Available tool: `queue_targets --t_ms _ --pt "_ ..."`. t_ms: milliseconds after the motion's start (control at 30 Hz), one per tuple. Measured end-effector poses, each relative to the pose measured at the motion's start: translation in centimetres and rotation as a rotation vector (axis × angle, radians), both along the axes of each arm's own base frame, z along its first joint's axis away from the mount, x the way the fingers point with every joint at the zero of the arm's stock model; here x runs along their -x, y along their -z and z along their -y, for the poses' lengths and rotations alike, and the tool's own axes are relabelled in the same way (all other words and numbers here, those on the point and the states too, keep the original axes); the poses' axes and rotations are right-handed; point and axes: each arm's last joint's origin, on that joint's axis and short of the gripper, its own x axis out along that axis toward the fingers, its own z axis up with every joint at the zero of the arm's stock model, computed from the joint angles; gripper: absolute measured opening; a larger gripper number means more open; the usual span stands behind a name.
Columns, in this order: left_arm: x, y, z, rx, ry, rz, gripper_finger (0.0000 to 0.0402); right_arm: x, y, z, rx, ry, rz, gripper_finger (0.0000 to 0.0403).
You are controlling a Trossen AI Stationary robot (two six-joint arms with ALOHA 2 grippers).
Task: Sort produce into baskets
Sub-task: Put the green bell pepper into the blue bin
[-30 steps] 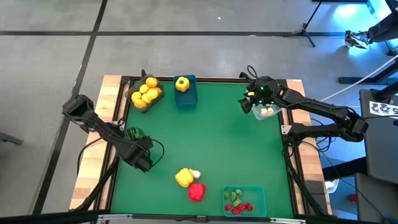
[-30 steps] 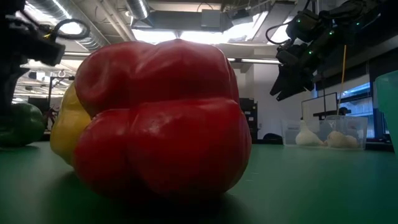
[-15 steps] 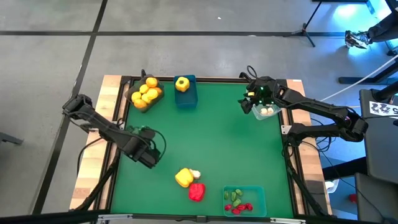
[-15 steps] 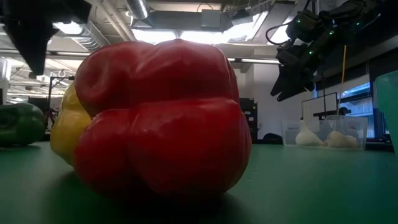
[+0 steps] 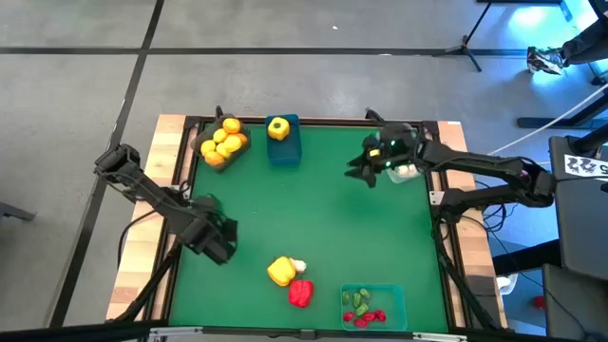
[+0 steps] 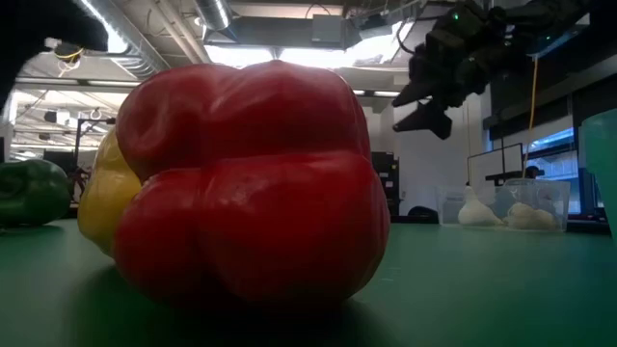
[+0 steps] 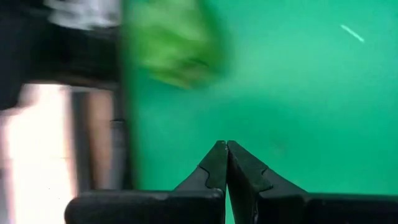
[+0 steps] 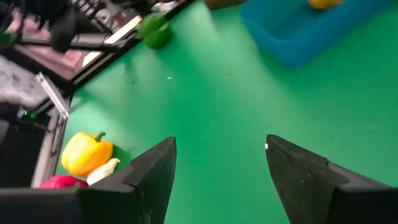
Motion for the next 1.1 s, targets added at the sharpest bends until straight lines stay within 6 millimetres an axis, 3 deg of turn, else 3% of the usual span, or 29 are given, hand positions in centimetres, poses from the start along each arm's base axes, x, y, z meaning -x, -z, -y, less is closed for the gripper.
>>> queue_targets --t_ms 100,233,333,667,833,967,1100 --pt "1.3 -0.4 -0.2 -0.12 -0.141 -0.033 0.0 -1.5 0.4 -1.5 0.038 -0.03 0.002 0.0243" --pt "0.8 0.3 -0.8 -0.209 -0.126 0.029 0.0 -3.0 1.2 -2.8 0.078 -0.038 -0.01 0.0243" --pt "0.0 1.9 -1.6 -0.275 -0.151 -0.047 0.0 -3.7 1.9 -3.2 0.081 -0.048 -0.032 0.0243" --pt "-2.2 6.7 -3.7 -0.353 -0.214 -0.341 0.0 -3.9 2.5 -3.3 0.052 -0.072 -0.053 0.0243" --pt "-1.5 8.0 -4.0 -0.336 -0.296 -0.456 0.0 -3.9 2.5 -3.4 0.002 -0.083 -0.051 0.0243" --pt "-1.5 8.3 -3.7 -0.321 -0.343 -0.4 0.0 -3.9 2.5 -3.5 -0.006 -0.089 -0.051 0.0243" --pt "-3.2 9.2 -3.2 -0.228 -0.304 -0.153 0.0 -3.9 2.5 -3.5 -0.004 -0.088 -0.048 0.0243"
